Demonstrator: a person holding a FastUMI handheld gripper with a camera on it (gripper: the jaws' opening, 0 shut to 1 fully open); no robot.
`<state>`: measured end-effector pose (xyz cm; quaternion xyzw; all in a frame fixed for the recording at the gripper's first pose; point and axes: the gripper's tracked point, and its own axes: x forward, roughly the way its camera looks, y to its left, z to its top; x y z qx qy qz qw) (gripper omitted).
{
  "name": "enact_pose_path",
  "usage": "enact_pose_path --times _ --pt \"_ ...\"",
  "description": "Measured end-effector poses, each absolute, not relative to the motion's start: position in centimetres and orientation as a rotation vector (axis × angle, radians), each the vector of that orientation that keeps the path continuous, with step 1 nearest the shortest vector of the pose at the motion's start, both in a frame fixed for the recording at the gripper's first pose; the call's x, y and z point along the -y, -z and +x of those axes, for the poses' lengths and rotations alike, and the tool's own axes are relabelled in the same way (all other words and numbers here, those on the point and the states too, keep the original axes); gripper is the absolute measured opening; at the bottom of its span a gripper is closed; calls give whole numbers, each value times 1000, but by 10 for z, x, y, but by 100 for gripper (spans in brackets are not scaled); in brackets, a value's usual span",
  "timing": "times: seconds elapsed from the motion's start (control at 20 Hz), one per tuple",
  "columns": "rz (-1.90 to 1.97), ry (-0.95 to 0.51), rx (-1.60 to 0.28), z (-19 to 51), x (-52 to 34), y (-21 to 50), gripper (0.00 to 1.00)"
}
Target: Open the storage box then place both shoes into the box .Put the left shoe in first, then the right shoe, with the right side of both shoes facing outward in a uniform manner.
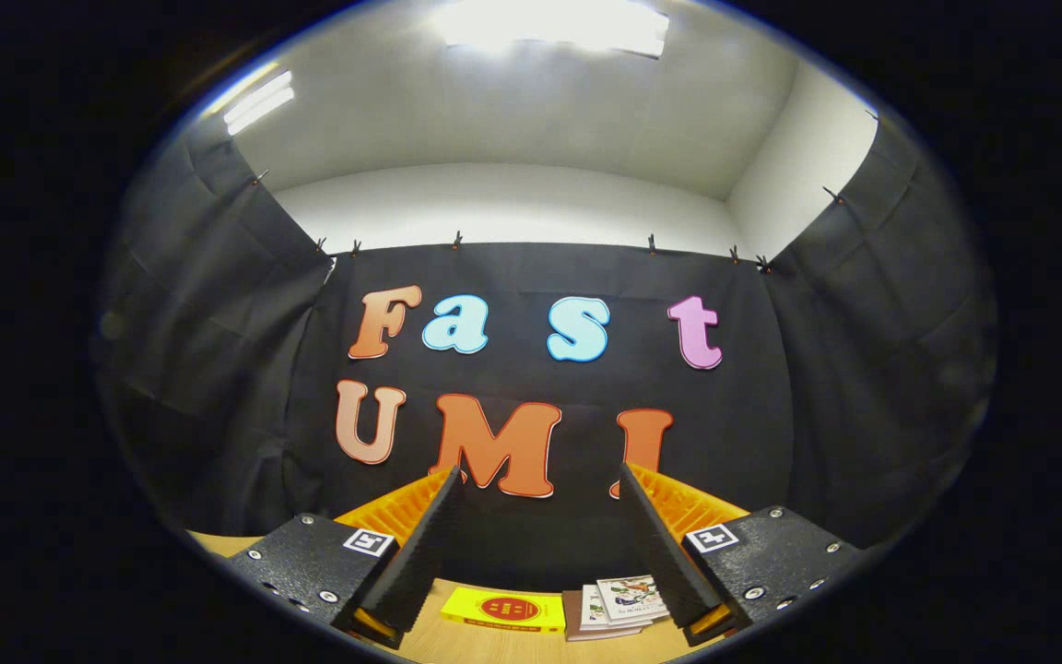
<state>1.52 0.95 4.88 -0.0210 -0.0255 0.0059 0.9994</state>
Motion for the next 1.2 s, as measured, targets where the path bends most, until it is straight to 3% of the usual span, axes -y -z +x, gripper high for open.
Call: enact_pose_path --times 0.25,0.6,0.85,1.2 --pt "3 -56 24 15 -24 -47 99" --pt "31 -198 -145 1 -66 9 99" --pt "287 -363 -425 -28 -118 63 99" --pt "488 -451 -720 -49 -157 123 95"
